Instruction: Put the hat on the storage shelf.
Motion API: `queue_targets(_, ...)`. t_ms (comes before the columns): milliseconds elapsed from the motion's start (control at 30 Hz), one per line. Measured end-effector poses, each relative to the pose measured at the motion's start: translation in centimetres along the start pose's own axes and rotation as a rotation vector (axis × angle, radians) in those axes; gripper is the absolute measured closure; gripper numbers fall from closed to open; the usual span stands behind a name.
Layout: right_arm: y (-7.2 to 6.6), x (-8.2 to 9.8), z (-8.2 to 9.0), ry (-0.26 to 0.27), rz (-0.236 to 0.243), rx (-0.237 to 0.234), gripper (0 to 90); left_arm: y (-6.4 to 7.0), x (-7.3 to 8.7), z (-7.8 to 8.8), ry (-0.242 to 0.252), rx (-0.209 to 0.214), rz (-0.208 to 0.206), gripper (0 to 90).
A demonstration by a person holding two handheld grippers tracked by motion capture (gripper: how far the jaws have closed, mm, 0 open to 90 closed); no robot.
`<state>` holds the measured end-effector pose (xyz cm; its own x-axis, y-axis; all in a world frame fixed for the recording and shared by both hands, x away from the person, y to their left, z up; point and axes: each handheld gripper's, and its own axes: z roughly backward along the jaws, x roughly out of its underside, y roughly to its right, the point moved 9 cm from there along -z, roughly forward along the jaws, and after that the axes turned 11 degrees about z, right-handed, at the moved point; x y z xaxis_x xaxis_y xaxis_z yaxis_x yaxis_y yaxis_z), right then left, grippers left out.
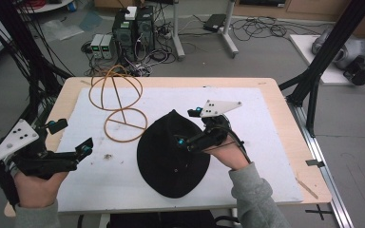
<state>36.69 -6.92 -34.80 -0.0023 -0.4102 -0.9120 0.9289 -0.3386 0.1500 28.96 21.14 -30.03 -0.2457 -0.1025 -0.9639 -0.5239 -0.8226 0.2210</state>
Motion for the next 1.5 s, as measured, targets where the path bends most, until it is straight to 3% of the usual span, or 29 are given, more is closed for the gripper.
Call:
queue_targets(667, -0.2, 0.0, -3.3, 0.01, 0.023, -0.011, 3.7, -0.2, 0.1, 0.5, 0.002, -0.011, 0.007, 1.7)
queue_targets(967, 0.1, 0.4, -4.3, -0.004, 0.023, 0.006, 3.7, -0.3, 0.1, 0.7, 0.001, -0.014, 0.005, 1.8)
queue_targets(1133, 0.2, 0.5, -4.8, -0.006, 0.02, 0.038, 3.8, -0.3, 0.2, 0.8, 0.0, -0.015, 0.006, 1.7)
queue_targets(1300, 0.2, 0.9, -5.2, -0.034, 0.016, 0.044, 4.5, -0.3, 0.2, 0.9, 0.002, -0.016, 0.007, 1.8)
queue_targets(1433, 0.2, 1.3, -5.5, -0.037, 0.017, 0.051, 7.0, -0.1, 0.1, 0.8, 0.001, -0.013, 0.003, 1.7)
queue_targets(1500, 0.3, 1.5, -5.6, -0.039, 0.013, 0.05, 14.0, -0.1, 0.2, 0.8, -0.001, -0.012, 0.002, 1.8)
